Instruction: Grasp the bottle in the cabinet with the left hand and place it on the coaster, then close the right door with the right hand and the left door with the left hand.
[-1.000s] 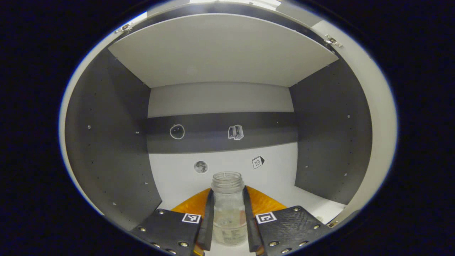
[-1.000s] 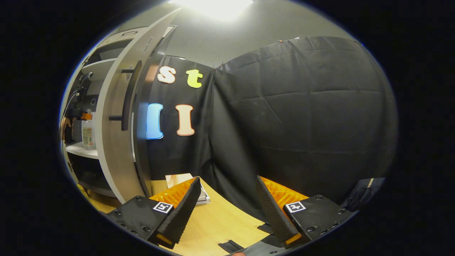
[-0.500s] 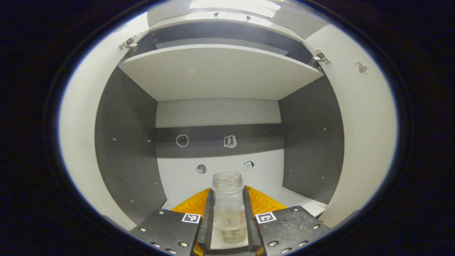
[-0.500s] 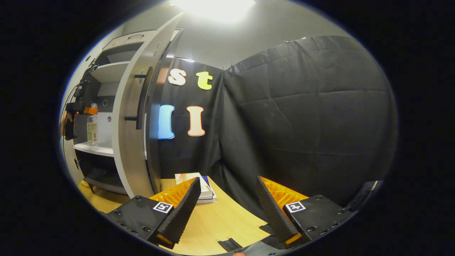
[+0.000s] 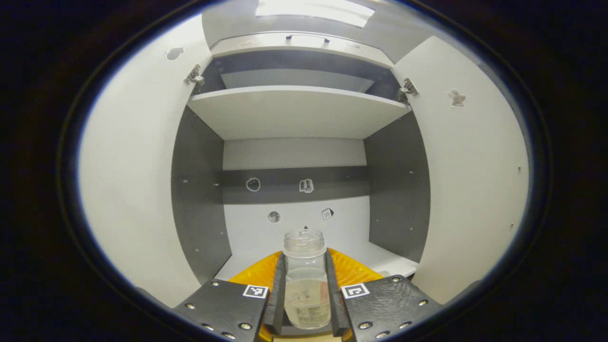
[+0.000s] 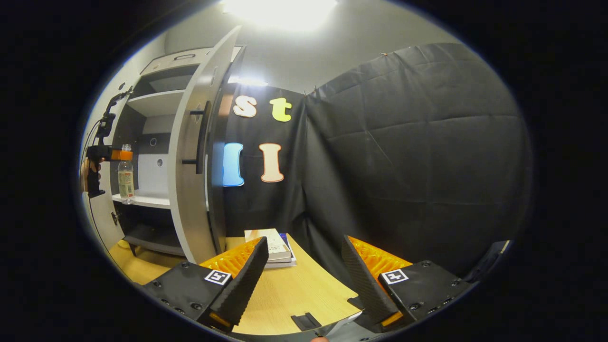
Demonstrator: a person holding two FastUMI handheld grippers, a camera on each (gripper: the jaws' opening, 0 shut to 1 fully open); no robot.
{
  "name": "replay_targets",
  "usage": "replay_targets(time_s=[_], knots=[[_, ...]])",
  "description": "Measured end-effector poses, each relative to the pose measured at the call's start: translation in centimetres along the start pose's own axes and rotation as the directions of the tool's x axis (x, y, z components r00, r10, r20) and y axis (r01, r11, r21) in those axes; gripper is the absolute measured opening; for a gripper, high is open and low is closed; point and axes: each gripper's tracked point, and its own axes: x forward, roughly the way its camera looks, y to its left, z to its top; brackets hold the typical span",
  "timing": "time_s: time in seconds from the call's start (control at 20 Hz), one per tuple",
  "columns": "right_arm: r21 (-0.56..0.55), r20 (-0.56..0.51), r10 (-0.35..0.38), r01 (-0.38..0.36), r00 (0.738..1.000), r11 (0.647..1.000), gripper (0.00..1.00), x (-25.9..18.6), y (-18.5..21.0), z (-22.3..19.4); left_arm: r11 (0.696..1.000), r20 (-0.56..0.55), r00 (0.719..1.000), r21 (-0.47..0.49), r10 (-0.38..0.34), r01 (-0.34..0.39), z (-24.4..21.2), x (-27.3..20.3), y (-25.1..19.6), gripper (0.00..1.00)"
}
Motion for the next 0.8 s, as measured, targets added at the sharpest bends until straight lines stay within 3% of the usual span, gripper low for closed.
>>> replay_targets(time_s=[0.1,0.8], knots=[[-0.002,0.000,0.011,-0.011,1.000,1.000,0.99,-0.1,0.1,0.0,1.000,-0.003,1.000,-0.007,-0.002,0.002,-0.4,-1.3,-0.3,0.41],[-0.007,-0.018,0.061,-0.061,0.998,0.998,0.95,-0.4,0.5,-0.2,0.999,-0.020,1.000,-0.037,0.005,-0.005,-6.5,-8.8,-2.5,0.41]])
